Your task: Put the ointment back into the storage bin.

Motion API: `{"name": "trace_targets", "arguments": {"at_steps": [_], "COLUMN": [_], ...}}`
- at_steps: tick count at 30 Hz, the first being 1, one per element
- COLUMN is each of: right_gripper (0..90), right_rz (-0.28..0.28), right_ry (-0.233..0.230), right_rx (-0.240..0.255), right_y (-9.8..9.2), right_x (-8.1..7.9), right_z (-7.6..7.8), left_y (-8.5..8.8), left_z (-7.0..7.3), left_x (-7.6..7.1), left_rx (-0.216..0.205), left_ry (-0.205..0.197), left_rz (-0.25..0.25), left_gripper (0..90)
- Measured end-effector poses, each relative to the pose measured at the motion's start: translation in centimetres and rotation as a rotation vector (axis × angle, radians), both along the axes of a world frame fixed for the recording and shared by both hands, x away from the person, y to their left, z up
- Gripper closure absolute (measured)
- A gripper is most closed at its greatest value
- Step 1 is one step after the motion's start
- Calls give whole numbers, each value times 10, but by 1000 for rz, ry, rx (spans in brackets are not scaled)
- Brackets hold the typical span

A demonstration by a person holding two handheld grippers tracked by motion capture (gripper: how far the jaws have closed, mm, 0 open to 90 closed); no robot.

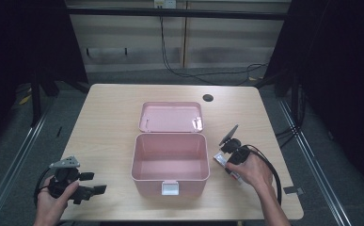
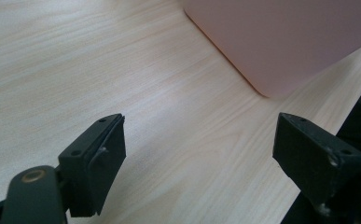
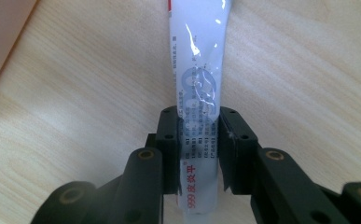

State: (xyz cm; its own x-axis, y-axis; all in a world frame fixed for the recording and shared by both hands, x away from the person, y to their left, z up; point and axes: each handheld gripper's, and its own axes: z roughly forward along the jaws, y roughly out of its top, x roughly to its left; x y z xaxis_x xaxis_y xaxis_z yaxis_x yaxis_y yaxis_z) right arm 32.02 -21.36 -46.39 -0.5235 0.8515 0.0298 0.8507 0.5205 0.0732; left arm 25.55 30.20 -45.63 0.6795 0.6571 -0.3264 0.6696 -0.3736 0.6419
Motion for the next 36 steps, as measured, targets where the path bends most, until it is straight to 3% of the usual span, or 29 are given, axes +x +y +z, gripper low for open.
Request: {"name": "trace_targets", "arguments": {"at_steps": [8, 25, 36], "right_gripper": [721, 721, 720], "right_rz": [17, 48, 64], "right_ry": [19, 13, 7], "right_rx": [-14, 62, 74], "right_y": [2, -10, -11], "right_x": [-1, -7, -10], "right_z": [1, 21, 30], "left_y": [0, 0, 0], "left_z": [0, 0, 0], "left_x": [0, -1, -1], "left_rx": [-3, -3, -3], "left_ry": [1, 1, -1], "left_rz": [3, -1, 2], "left_gripper": [170, 170, 171]}}
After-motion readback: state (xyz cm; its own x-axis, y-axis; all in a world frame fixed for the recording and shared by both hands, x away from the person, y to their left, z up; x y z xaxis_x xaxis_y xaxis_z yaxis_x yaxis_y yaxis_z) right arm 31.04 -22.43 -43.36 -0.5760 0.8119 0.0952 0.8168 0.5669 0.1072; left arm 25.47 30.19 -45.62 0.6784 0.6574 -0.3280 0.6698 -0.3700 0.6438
